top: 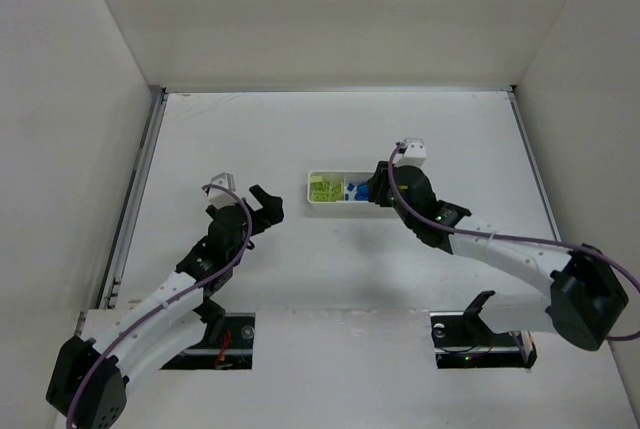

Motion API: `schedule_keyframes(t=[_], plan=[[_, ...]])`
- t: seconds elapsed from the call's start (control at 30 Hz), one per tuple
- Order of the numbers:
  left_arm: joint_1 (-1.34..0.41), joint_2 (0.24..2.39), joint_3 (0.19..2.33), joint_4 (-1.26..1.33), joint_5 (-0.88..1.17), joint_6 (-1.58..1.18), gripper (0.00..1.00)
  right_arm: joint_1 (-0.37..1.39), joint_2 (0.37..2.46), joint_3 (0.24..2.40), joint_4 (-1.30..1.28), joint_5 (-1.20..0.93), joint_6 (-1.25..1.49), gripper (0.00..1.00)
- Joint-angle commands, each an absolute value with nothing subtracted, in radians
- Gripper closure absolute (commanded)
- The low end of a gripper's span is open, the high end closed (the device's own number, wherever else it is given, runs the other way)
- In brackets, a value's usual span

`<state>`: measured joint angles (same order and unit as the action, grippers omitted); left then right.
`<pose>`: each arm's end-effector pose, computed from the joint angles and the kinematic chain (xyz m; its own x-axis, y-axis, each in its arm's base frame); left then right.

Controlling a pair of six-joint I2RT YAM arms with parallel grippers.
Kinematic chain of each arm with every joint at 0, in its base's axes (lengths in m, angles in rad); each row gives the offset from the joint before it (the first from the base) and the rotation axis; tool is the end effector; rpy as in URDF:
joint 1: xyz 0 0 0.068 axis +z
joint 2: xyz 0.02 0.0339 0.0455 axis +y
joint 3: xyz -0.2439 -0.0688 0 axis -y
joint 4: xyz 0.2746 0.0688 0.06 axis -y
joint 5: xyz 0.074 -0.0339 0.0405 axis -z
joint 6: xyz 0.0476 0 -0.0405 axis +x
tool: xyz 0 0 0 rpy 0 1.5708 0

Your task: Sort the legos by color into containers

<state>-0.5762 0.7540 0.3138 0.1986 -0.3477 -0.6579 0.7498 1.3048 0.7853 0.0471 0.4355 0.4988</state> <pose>0.2030 -0.1125 0.1893 -0.3023 -0.4891 -0.8181 0.0631 0.8462 -0.5292 0.2540 0.2091 0.2113 -0.4565 0.1676 -0.8738 -0.1419 0.9558 0.2574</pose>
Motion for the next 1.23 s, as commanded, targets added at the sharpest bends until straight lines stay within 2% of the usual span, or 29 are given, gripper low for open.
schedule_keyframes(t=[0.0,0.1,0.2,0.23,0.4,0.67,0.9,1.2], plan=[[-0.558,0.706,0.287,0.146,-0.356,-0.687,0.0,0.766,1.183,0.697,0.084,0.534,0.551,0.51],[-0.55,0.66,0.273,0.121,-0.357,-0.696,0.0,0.765,1.045,0.602,0.069,0.6,0.587,0.46],[-0.524,0.606,0.272,0.066,-0.373,-0.709,0.0,0.737,0.889,0.514,0.029,0.672,0.618,0.3],[-0.512,0.588,0.27,0.042,-0.379,-0.712,0.0,0.714,0.829,0.487,0.011,0.698,0.623,0.0],[-0.472,0.552,0.27,-0.034,-0.377,-0.73,0.0,0.604,0.664,0.44,-0.13,0.756,0.693,0.0],[-0.449,0.578,0.308,-0.118,-0.371,-0.735,0.0,0.387,0.568,0.402,-0.203,0.697,0.752,0.0],[-0.453,0.647,0.324,-0.095,-0.368,-0.729,0.0,0.318,0.594,0.416,-0.196,0.683,0.755,0.0],[-0.446,0.682,0.322,-0.074,-0.356,-0.707,0.0,0.318,0.62,0.354,-0.143,0.677,0.808,0.0]])
